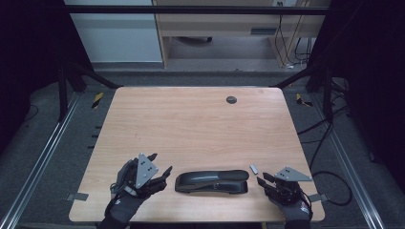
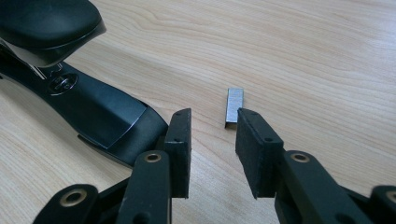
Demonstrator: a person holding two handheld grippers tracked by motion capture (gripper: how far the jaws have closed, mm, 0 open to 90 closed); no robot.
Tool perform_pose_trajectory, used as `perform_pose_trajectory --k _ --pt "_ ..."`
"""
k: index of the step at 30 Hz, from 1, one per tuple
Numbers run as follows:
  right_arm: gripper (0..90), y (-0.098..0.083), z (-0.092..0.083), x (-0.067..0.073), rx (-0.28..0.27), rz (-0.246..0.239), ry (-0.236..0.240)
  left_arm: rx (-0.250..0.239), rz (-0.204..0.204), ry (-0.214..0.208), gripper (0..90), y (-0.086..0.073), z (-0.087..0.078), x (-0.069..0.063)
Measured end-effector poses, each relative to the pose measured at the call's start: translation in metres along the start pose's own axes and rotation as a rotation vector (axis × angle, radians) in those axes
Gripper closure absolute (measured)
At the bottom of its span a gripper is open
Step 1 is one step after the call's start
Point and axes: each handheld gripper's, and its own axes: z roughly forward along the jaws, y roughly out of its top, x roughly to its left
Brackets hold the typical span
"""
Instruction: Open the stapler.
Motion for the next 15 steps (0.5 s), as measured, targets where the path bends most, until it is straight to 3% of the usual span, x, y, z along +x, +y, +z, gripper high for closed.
perform_pose_trajectory --k 15 --pt "66.0 0.001 0.0 0.001 0.002 0.001 -0.005 -0.007 0.078 -0.03 37.7 0.026 0.013 -0.025"
